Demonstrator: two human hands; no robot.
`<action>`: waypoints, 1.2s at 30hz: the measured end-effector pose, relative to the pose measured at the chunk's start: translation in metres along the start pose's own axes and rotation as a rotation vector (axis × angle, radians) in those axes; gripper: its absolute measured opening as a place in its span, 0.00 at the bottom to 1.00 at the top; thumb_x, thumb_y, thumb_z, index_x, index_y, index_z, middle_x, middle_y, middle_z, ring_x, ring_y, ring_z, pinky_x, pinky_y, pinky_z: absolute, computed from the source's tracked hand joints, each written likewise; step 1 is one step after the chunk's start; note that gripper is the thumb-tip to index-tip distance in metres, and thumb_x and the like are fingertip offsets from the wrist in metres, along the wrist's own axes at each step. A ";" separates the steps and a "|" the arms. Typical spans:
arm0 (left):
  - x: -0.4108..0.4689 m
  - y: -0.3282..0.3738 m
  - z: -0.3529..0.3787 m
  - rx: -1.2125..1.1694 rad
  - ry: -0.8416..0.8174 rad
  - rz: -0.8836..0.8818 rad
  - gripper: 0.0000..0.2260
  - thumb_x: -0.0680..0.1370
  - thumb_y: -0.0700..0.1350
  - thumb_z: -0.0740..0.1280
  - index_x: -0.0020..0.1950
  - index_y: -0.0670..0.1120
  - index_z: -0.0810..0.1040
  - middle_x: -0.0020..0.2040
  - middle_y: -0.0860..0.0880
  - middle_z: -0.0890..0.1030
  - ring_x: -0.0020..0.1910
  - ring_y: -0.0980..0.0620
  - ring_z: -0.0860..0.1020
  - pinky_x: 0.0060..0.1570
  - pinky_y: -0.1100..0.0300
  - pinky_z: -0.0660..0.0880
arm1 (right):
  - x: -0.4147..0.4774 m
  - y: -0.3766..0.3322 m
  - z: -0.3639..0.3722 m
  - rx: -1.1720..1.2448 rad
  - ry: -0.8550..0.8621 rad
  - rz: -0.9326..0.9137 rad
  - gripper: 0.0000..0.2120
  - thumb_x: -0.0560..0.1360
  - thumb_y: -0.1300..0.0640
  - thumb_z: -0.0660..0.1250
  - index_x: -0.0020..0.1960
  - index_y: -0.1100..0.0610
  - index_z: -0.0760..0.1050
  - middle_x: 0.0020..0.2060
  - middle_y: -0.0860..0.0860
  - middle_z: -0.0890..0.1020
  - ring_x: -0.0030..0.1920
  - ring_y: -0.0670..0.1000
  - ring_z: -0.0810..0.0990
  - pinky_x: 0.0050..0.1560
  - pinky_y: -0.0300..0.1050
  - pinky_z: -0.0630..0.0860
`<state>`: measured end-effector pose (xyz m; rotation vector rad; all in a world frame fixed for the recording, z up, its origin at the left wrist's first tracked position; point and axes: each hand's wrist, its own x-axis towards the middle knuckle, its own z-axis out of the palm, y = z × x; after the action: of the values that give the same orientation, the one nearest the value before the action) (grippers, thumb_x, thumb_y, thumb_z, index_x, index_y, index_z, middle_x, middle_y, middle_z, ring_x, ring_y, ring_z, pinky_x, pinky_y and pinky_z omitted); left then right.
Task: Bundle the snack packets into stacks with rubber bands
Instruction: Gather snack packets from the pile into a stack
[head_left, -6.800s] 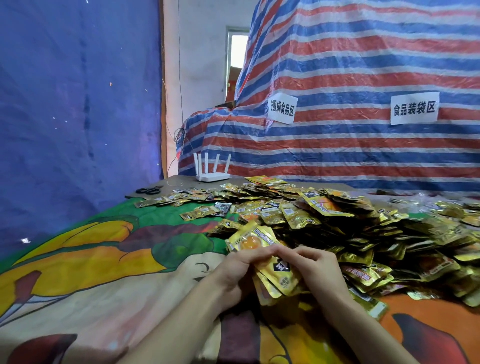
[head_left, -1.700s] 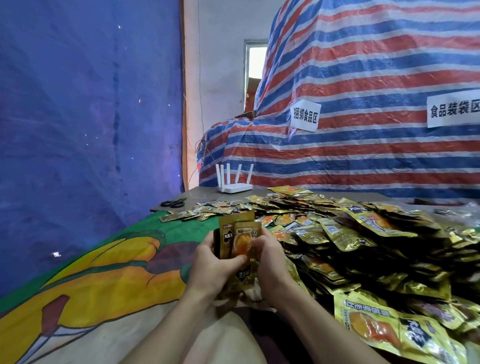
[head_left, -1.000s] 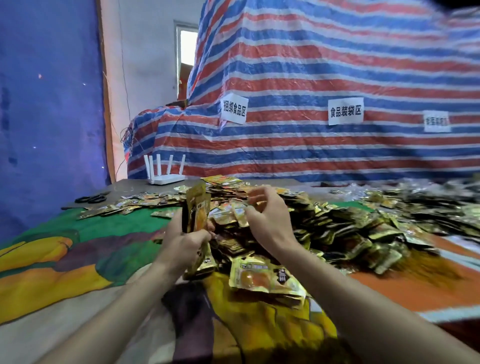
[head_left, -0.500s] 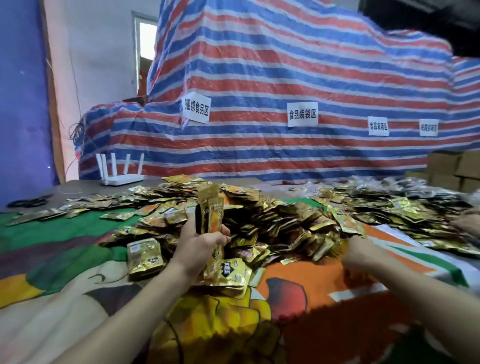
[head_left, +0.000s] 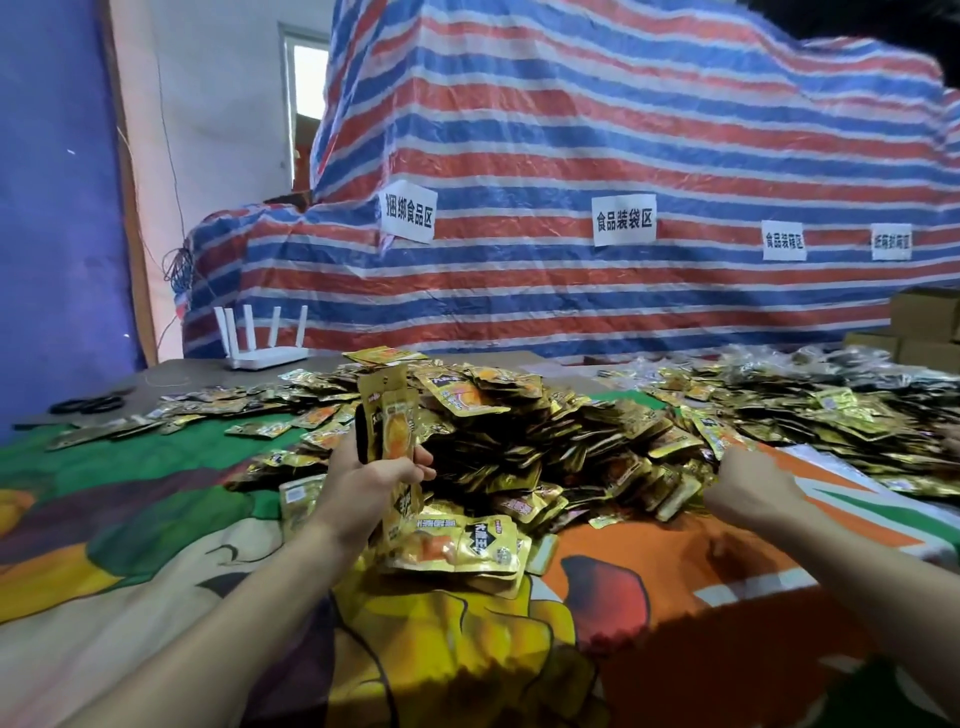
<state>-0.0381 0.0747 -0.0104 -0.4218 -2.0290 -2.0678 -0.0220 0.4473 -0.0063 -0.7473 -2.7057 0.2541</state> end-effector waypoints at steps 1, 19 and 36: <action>0.002 0.000 -0.005 -0.018 0.020 -0.014 0.11 0.69 0.33 0.68 0.51 0.36 0.80 0.45 0.40 0.85 0.45 0.44 0.85 0.49 0.45 0.77 | -0.003 -0.004 -0.007 -0.019 0.023 -0.015 0.09 0.73 0.65 0.64 0.37 0.58 0.66 0.34 0.55 0.73 0.36 0.55 0.74 0.30 0.43 0.67; 0.013 -0.039 -0.118 -0.474 0.143 -0.329 0.23 0.69 0.35 0.61 0.63 0.38 0.79 0.56 0.39 0.84 0.48 0.39 0.84 0.53 0.39 0.78 | -0.102 -0.269 0.043 1.060 -0.122 -0.761 0.14 0.74 0.60 0.76 0.51 0.49 0.73 0.41 0.48 0.83 0.42 0.44 0.83 0.45 0.41 0.82; 0.013 -0.044 -0.130 -0.413 -0.033 -0.362 0.11 0.63 0.36 0.65 0.40 0.37 0.85 0.40 0.36 0.82 0.35 0.40 0.81 0.36 0.52 0.80 | -0.117 -0.312 0.085 1.188 -0.046 -0.896 0.12 0.73 0.69 0.73 0.49 0.54 0.77 0.39 0.49 0.84 0.41 0.48 0.85 0.45 0.50 0.82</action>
<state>-0.0721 -0.0532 -0.0484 -0.1562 -1.7917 -2.7285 -0.1026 0.1139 -0.0367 0.7598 -2.0382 1.3901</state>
